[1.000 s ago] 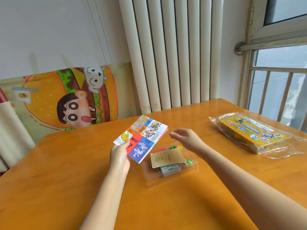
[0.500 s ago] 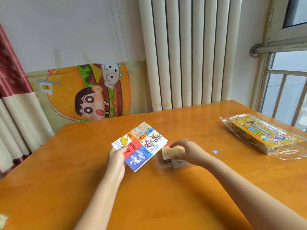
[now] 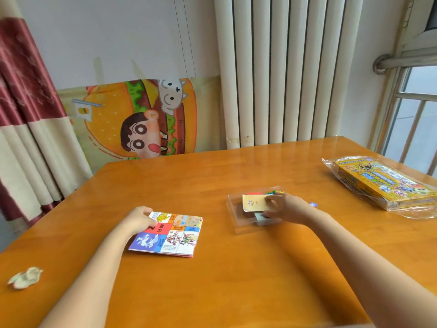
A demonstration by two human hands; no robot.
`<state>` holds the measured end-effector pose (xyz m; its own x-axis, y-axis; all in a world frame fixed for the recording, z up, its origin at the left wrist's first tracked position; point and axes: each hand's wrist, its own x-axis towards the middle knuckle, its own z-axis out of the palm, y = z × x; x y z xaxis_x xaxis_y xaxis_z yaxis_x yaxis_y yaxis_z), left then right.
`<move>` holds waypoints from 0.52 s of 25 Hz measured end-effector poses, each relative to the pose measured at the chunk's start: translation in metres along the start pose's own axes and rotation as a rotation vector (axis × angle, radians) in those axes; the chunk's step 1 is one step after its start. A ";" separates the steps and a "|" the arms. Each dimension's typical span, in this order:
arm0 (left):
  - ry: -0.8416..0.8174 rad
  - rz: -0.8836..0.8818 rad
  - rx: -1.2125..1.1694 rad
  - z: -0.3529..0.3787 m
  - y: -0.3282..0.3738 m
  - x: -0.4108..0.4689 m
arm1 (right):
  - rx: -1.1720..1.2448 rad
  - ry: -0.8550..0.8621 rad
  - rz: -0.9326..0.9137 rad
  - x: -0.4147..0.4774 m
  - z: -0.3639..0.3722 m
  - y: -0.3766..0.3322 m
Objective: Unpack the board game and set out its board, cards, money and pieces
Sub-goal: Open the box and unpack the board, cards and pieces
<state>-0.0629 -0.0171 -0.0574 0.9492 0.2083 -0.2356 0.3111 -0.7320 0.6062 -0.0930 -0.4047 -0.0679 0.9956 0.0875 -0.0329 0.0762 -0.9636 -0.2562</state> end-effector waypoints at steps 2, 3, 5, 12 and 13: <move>0.062 0.014 0.208 -0.002 -0.001 0.006 | -0.073 0.012 0.028 -0.009 -0.005 0.005; 0.091 0.040 0.272 0.002 0.001 0.007 | -0.127 0.026 0.042 -0.013 -0.006 0.007; 0.177 0.194 0.247 0.017 0.013 -0.002 | -0.190 0.037 0.063 -0.022 -0.005 0.010; -0.181 0.455 -0.472 0.089 0.108 -0.080 | -0.110 0.201 0.082 -0.025 -0.010 0.010; -0.284 0.378 -0.560 0.093 0.120 -0.088 | -0.069 0.263 0.079 -0.026 -0.013 0.007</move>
<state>-0.1137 -0.1837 -0.0343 0.9715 -0.2247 -0.0757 0.0141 -0.2638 0.9645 -0.1179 -0.4169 -0.0566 0.9777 -0.0482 0.2042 -0.0073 -0.9805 -0.1964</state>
